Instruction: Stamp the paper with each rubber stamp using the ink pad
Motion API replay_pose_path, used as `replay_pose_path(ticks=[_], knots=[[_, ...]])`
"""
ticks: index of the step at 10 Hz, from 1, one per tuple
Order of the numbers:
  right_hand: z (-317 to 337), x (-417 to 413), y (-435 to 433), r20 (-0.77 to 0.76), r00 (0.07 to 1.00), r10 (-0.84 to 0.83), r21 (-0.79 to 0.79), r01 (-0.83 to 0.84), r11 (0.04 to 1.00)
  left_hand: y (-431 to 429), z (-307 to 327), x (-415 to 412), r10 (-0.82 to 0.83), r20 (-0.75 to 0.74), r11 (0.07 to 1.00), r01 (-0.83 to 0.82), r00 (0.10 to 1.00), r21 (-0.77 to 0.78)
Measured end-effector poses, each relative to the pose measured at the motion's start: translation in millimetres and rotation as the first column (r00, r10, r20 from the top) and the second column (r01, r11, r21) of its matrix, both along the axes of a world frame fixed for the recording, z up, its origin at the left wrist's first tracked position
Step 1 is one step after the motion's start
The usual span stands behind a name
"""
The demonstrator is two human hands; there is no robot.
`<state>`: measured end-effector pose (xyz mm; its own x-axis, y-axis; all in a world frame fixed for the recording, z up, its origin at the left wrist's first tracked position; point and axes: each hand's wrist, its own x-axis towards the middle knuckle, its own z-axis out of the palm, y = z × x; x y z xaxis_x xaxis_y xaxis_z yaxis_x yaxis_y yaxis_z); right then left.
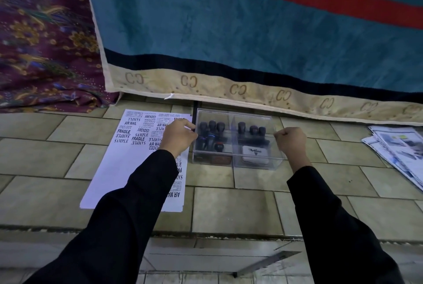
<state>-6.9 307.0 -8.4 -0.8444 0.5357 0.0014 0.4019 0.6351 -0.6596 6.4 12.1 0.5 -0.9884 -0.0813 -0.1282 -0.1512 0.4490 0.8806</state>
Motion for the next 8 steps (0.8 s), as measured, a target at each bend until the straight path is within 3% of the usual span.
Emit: replay_pose_path(ticks=[2, 8], knots=[[-6, 16, 2, -0.008, 0.999, 0.035, -0.206, -0.036, 0.978, -2, -5, 6, 0.002, 0.051, 0.999, -0.004, 0.999, 0.042], [-19, 50, 2, -0.075, 0.996, 0.037, -0.24, -0.054, 0.969, -11, -17, 33, -0.056, -0.005, 0.998, 0.056, 0.998, -0.017]])
